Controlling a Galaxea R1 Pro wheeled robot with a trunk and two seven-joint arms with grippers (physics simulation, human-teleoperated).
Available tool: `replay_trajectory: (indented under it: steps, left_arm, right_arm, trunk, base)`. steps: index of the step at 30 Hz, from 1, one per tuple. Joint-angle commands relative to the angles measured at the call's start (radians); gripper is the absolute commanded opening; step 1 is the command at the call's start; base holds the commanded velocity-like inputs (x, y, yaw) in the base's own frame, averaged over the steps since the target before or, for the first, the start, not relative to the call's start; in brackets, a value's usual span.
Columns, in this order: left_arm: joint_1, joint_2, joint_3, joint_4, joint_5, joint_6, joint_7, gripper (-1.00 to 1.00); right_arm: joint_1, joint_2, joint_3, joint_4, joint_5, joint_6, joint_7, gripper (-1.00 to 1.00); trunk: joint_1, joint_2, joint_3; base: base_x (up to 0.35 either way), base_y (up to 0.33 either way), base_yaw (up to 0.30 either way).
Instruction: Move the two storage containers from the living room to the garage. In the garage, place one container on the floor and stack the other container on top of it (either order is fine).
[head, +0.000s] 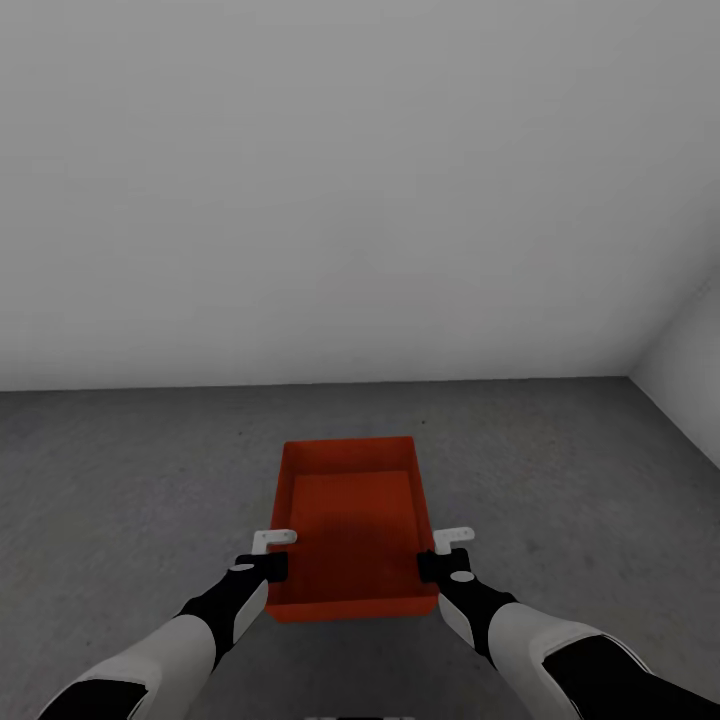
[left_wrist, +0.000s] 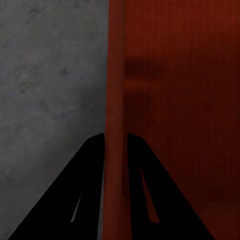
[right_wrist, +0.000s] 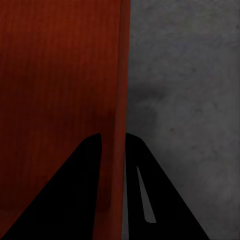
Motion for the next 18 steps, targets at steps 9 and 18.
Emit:
replay_trajectory:
  steps: [9,18]
  left_arm:
    - [0.0,-0.001,0.038,-0.007,-0.015,0.006,0.033,-1.0]
    - [0.0,-0.003,0.039,-0.004,-0.016,0.006,0.033,-1.0]
  right_arm:
    - [0.0,0.02,-0.081,0.001,-0.005,-0.001,0.013,-1.0]
    - [0.0,0.02,-0.081,0.001,-0.005,-0.001,0.013,-1.0]
  trunk:
    - [0.0,0.0,-0.002]
    - [0.0,0.0,-0.003]
  base:
    - [0.0,0.0,0.0]
    - [0.0,0.0,0.0]
